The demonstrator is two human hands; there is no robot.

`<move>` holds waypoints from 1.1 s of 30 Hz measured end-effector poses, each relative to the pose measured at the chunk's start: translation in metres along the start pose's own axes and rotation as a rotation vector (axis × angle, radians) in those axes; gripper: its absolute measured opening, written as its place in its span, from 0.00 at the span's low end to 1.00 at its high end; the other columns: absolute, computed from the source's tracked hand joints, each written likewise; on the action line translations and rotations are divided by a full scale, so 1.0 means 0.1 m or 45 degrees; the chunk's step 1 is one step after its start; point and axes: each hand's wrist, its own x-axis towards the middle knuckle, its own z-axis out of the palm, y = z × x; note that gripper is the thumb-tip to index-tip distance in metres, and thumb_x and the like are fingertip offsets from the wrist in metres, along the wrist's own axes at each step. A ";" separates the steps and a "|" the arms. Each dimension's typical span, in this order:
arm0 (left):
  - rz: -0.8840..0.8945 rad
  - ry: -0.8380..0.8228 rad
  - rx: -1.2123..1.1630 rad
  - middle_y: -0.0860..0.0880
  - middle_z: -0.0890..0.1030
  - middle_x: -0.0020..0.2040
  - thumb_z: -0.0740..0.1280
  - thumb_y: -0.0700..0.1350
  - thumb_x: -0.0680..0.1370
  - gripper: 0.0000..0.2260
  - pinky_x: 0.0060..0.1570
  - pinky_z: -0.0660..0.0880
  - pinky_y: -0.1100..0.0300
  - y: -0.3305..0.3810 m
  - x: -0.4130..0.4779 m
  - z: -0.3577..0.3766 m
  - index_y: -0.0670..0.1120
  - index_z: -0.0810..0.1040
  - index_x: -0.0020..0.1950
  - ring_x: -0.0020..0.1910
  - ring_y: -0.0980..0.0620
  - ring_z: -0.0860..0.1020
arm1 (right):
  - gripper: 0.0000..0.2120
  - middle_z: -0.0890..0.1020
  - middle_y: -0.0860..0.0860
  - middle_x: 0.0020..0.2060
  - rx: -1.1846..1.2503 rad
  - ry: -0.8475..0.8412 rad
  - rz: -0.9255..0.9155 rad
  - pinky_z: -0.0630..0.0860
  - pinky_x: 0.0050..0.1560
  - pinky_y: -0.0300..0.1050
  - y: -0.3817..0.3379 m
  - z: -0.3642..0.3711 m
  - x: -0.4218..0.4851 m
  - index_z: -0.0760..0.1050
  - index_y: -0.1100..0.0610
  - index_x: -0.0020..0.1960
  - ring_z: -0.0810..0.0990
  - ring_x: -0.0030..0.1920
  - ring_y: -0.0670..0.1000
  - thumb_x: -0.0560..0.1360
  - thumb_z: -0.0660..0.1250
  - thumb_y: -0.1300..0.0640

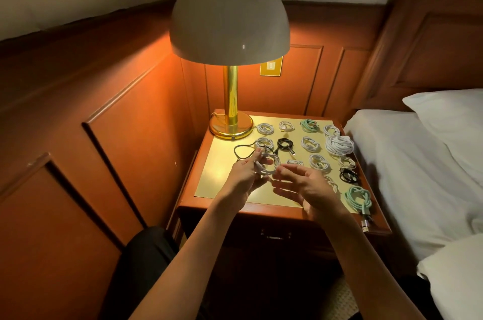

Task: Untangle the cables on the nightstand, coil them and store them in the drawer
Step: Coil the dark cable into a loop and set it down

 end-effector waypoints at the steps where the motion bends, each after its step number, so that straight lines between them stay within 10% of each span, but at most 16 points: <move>1: -0.011 0.003 -0.004 0.44 0.84 0.47 0.61 0.55 0.83 0.19 0.44 0.79 0.62 0.00 -0.01 0.00 0.43 0.84 0.50 0.44 0.51 0.82 | 0.17 0.86 0.61 0.49 -0.033 -0.005 -0.015 0.83 0.52 0.53 0.01 0.01 0.00 0.79 0.63 0.57 0.86 0.49 0.59 0.70 0.74 0.57; 13: -0.029 -0.037 0.287 0.45 0.83 0.45 0.54 0.62 0.83 0.28 0.41 0.82 0.58 0.00 0.03 -0.05 0.42 0.84 0.52 0.38 0.51 0.79 | 0.08 0.86 0.58 0.43 0.083 0.165 0.106 0.81 0.48 0.52 0.10 0.01 0.11 0.80 0.62 0.53 0.84 0.47 0.59 0.74 0.73 0.63; 20: 0.391 0.378 1.512 0.46 0.78 0.61 0.65 0.53 0.80 0.15 0.56 0.77 0.52 -0.20 0.81 -0.25 0.47 0.77 0.64 0.55 0.45 0.79 | 0.10 0.86 0.58 0.41 0.149 0.278 0.134 0.81 0.52 0.55 0.00 -0.26 0.12 0.80 0.64 0.55 0.84 0.47 0.61 0.75 0.72 0.63; 24: 0.294 0.291 1.680 0.42 0.66 0.71 0.70 0.56 0.77 0.34 0.57 0.76 0.48 -0.36 1.18 -0.19 0.48 0.60 0.78 0.62 0.38 0.76 | 0.10 0.86 0.57 0.41 0.143 0.294 0.107 0.82 0.51 0.53 -0.10 -0.39 0.11 0.79 0.60 0.56 0.84 0.49 0.60 0.75 0.72 0.63; 33: 0.557 0.419 1.532 0.49 0.77 0.48 0.65 0.50 0.81 0.07 0.42 0.72 0.53 -0.49 1.19 -0.63 0.47 0.77 0.50 0.46 0.44 0.79 | 0.05 0.87 0.58 0.41 -0.008 0.282 0.073 0.83 0.53 0.54 -0.14 -0.38 0.23 0.79 0.59 0.52 0.84 0.48 0.60 0.77 0.70 0.64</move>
